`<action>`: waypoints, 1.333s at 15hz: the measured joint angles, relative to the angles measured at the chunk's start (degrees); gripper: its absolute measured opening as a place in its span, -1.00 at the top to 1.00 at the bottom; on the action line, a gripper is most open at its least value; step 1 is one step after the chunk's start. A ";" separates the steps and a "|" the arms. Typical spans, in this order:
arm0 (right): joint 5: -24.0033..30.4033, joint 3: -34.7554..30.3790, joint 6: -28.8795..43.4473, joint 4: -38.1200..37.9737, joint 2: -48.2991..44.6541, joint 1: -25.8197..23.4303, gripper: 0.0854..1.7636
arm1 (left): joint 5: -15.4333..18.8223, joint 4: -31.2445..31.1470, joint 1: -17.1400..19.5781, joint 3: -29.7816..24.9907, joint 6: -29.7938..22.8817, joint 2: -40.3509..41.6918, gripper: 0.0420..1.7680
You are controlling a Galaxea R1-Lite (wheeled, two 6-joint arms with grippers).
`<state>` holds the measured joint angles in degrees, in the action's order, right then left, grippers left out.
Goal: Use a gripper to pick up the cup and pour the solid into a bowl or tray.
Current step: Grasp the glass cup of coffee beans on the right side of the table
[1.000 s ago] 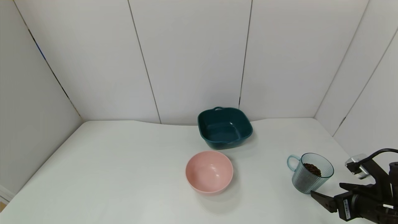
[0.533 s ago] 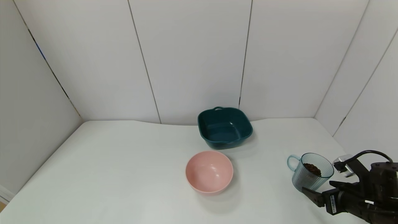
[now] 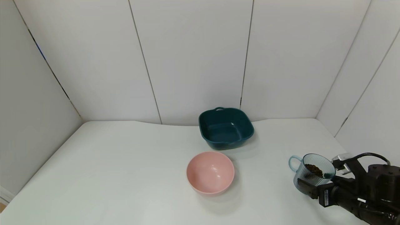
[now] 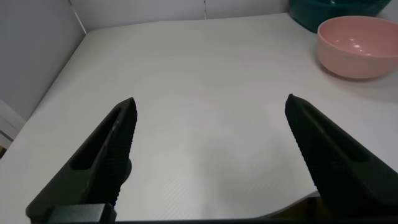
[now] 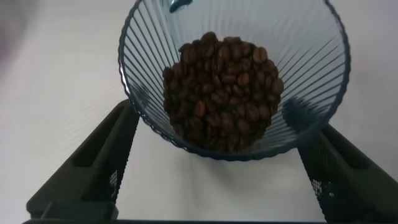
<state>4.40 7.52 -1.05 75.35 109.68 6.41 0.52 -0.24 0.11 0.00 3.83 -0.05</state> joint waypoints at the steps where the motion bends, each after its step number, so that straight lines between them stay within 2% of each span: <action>1: 0.02 -1.19 0.00 4.89 1.89 0.00 -0.94 | 0.00 -0.02 0.00 0.00 0.02 0.00 -0.94; 3: -0.16 -3.89 -0.10 12.50 6.12 0.00 -0.94 | 0.00 0.00 0.00 0.00 0.02 0.00 -0.94; 5: -0.30 -5.63 0.17 14.12 8.90 -0.07 -0.94 | 0.00 -0.02 0.02 0.00 0.02 0.00 -0.94; 11: -0.41 -5.81 1.43 14.07 10.45 -0.02 -0.94 | 0.00 -0.02 0.00 0.00 0.02 0.00 -0.94; 20: -0.41 -2.12 2.78 14.06 9.95 0.06 -0.94 | 0.00 -0.02 0.00 0.00 0.02 0.00 -0.94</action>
<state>3.99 5.40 1.73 89.41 119.63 6.47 0.52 -0.27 0.11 0.00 3.85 -0.05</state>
